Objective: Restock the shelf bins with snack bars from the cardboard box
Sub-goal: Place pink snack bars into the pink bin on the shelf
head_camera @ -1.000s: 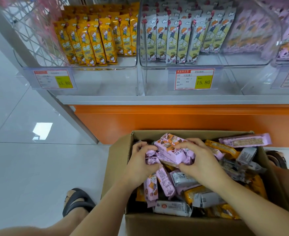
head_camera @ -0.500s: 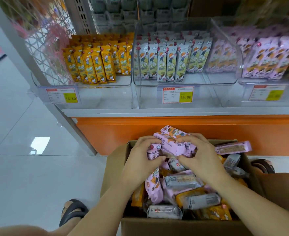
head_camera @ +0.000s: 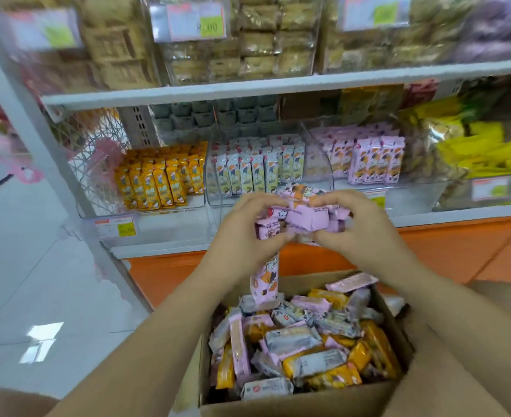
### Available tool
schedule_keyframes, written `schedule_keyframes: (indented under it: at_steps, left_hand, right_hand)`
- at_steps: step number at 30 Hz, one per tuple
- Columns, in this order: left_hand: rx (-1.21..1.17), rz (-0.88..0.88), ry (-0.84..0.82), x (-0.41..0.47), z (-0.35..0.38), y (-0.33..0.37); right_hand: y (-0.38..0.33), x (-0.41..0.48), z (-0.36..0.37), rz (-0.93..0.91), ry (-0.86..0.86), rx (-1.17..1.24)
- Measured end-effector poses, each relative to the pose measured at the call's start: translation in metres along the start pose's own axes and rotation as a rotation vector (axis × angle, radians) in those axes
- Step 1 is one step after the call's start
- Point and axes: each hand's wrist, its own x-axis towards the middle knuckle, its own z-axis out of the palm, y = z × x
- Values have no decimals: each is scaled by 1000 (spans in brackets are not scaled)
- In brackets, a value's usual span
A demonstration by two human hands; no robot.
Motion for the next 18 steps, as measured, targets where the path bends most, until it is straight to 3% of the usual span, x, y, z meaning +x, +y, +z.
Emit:
schedule_keyframes:
  at_steps: [5,11,18]
  left_hand:
    - [62,165,20,56,5,38]
    - [0,287,42,160,51,60]
    - [7,249,7,239,139,41]
  right_hand:
    - [0,27,-48,-73,141,-52]
    - [63,72,-107,-8,386,-152]
    - [136,115,-144,165,213,-319]
